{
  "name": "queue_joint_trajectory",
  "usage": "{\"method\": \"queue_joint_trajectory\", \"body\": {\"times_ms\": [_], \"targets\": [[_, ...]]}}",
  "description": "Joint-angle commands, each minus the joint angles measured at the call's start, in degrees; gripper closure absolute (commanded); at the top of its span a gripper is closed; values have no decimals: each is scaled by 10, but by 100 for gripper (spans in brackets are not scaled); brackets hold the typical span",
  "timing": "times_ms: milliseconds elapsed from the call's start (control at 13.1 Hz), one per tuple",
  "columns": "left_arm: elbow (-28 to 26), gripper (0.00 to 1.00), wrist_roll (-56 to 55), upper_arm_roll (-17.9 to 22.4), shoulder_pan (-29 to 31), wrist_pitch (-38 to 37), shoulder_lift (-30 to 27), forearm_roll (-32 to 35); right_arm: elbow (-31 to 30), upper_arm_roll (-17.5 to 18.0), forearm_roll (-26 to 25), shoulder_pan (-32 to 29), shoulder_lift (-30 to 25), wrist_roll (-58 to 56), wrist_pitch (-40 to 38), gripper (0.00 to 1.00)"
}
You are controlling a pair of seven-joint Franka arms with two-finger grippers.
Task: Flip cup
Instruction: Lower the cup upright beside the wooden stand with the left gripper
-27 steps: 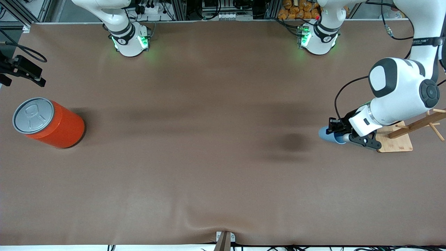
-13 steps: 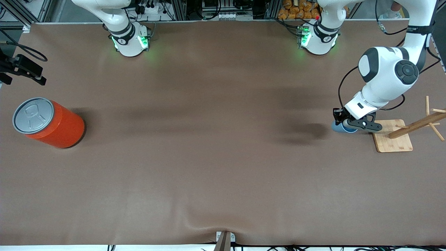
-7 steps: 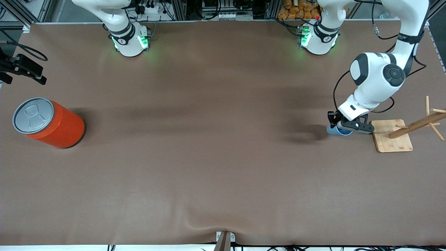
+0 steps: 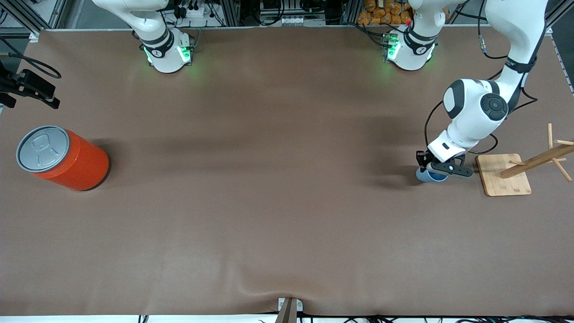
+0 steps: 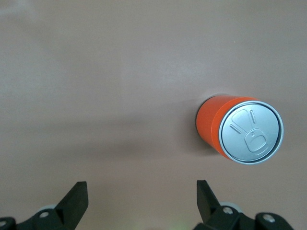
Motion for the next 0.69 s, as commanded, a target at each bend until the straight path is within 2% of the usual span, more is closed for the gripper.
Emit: {"method": "queue_joint_trajectory", "body": {"times_ms": [0, 153, 459, 613], "targets": [[19, 0, -14, -1, 4, -14, 2, 17, 11, -1, -6, 0, 2, -5, -13, 0], [28, 0, -16, -3, 4, -30, -5, 17, 11, -1, -6, 0, 2, -5, -14, 0], [52, 0, -20, -6, 4, -104, -66, 18, 11, -1, -5, 0, 2, -5, -14, 0], [92, 0, -33, -13, 2, -192, -85, 18, 11, -1, -5, -1, 3, -5, -14, 0]]}}
